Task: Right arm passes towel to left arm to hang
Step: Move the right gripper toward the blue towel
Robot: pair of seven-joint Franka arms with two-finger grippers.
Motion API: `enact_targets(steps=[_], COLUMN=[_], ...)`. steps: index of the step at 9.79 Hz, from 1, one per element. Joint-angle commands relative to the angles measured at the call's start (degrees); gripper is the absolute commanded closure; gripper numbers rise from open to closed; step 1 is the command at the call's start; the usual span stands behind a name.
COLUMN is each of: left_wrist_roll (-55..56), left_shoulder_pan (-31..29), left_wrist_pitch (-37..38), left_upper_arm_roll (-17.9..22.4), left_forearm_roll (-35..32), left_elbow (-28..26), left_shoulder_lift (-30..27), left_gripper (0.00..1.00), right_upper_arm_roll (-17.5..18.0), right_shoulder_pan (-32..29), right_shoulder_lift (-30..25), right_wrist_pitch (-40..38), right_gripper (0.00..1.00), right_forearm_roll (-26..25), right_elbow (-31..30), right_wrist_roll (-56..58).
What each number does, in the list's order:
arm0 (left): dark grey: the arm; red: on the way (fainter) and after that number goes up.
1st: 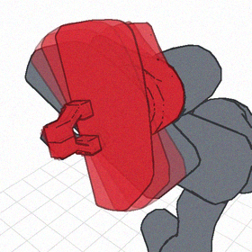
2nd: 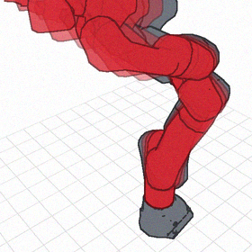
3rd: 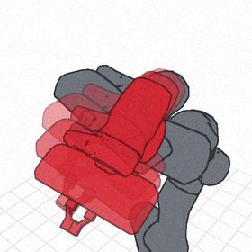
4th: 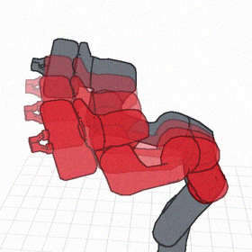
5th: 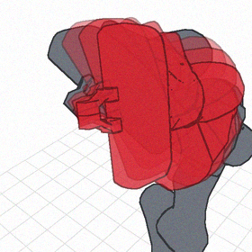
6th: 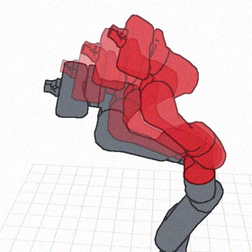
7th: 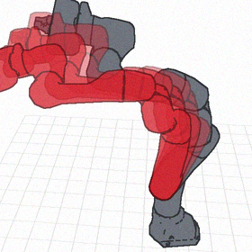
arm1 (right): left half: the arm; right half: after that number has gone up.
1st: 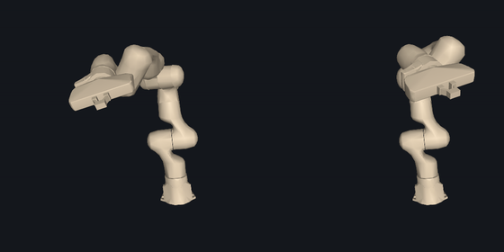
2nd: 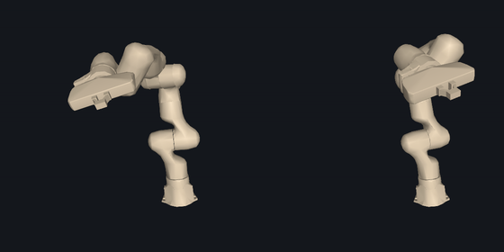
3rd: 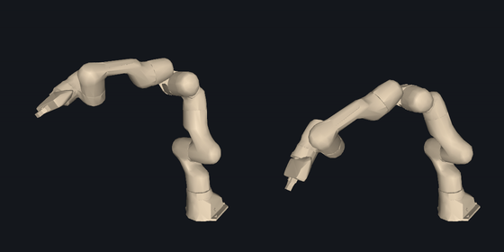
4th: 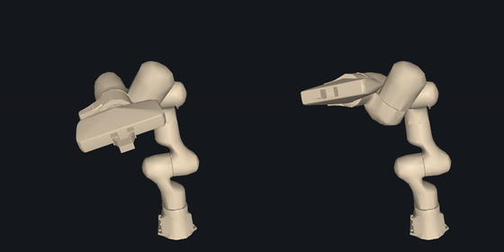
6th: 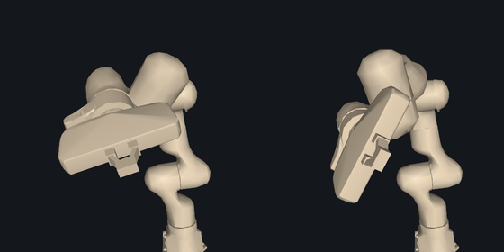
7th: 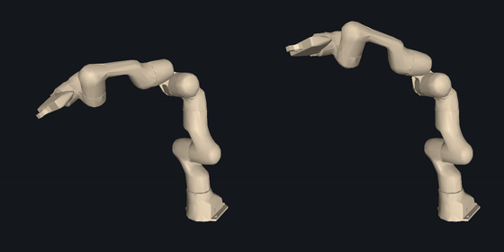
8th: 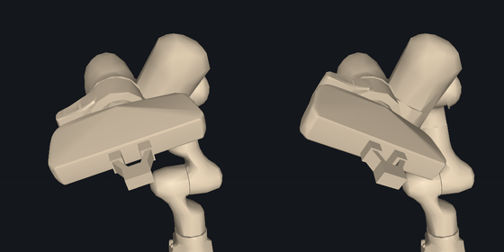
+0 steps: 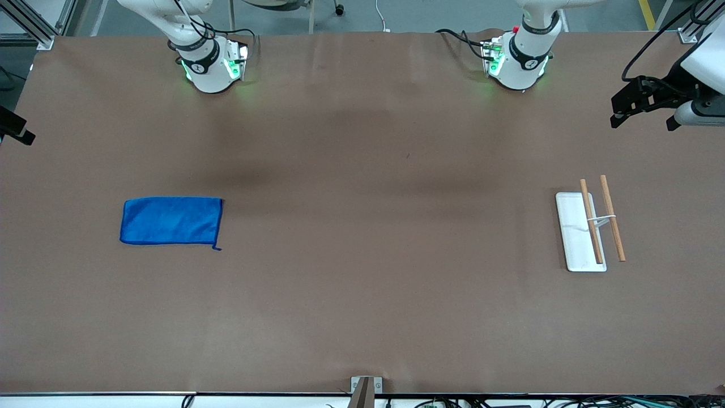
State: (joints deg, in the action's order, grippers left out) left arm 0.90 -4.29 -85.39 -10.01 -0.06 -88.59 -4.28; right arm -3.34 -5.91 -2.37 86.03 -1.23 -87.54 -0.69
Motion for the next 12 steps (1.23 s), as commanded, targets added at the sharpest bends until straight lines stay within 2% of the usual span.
enact_targets(steps=[1, 4, 6, 9, 12], left_wrist_roll=[-0.9, -0.9, -1.2, -0.4, -0.4], left_shoulder_pan=[0.1, -0.2, -0.2, -0.1, 0.1], left_wrist_pitch=[1.1, 1.0, 1.1, 1.1, 1.1], left_upper_arm_roll=[-0.1, 0.2, 0.2, 0.2, -0.1], left_forearm_roll=[0.1, -0.1, 0.1, 0.2, 0.1], left_elbow=[-0.2, 0.0, -0.2, -0.2, -0.2], left_shoulder_lift=[1.0, 1.0, 1.0, 1.0, 1.0], left_gripper=[0.0, 0.0, 0.0, 0.0, 0.0], right_upper_arm_roll=[0.1, 0.2, 0.3, 0.3, 0.3], right_shoulder_pan=[-0.3, -0.2, 0.4, 0.9, 1.0], right_shoulder_lift=[0.4, 0.4, 0.8, 2.4, 6.0], right_wrist_pitch=[-0.8, -0.9, 2.8, 19.8, 45.6], right_gripper=[0.0, 0.0, 0.0, 0.0, 0.0], right_forearm_roll=[-0.2, 0.1, 0.1, -0.3, -0.3], right_elbow=[0.8, -0.7, -7.3, -22.9, -39.9], right_wrist_roll=[0.5, 0.7, 0.9, 1.4, 5.4])
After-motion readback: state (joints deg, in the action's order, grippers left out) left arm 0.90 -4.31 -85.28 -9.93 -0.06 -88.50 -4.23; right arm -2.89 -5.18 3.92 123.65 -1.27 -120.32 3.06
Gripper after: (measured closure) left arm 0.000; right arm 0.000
